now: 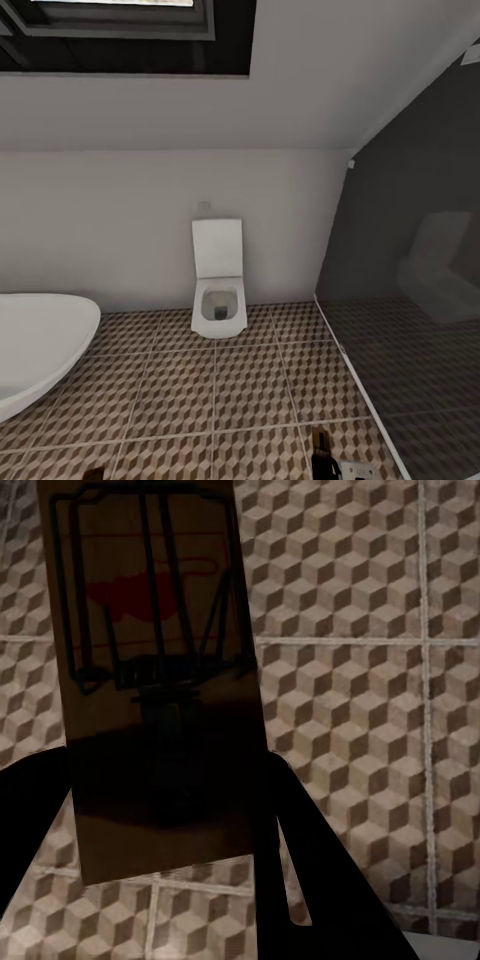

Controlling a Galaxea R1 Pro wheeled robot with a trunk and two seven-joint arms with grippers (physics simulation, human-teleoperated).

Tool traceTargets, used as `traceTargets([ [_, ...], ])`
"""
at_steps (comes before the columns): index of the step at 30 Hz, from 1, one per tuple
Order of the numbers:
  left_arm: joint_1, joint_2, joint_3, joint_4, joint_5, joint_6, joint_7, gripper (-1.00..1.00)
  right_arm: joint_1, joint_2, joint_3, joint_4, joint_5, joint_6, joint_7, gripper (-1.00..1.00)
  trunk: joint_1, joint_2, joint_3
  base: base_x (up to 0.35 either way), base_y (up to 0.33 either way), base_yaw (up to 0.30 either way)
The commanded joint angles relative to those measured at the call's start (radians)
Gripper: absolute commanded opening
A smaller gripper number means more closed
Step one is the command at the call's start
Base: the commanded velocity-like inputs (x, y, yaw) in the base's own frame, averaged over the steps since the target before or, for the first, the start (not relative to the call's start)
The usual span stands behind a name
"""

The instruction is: Take the four mousetraps from the cabinet in the bathroom and place them on the bathroom floor. Make sure all four end up on the same floor surface, and ensure that at least two of them are either under or directly next to the same bathroom sink.

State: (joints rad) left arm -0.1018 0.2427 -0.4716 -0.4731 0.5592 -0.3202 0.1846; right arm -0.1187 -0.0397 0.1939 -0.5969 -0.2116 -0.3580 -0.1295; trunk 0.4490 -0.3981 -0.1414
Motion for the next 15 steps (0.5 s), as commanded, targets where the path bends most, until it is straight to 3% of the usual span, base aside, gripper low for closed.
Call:
traceTargets([
  [1,-0.001,0.001,-0.009,-0.001,0.005,-0.003,0.008,-1.0,-0.001,-0.001,0.009,0.0,-0.011,-0.004,-0.007,-1.0,0.001,-0.002,-0.002,0.256,0.002,0.0],
  [15,-0.001,0.001,-0.009,0.001,0.005,-0.003,0.009,-1.0,-0.001,0.0,0.009,0.0,-0.011,-0.004,-0.007,-1.0,0.001,-0.002,-0.002,0.261,0.0,0.0],
])
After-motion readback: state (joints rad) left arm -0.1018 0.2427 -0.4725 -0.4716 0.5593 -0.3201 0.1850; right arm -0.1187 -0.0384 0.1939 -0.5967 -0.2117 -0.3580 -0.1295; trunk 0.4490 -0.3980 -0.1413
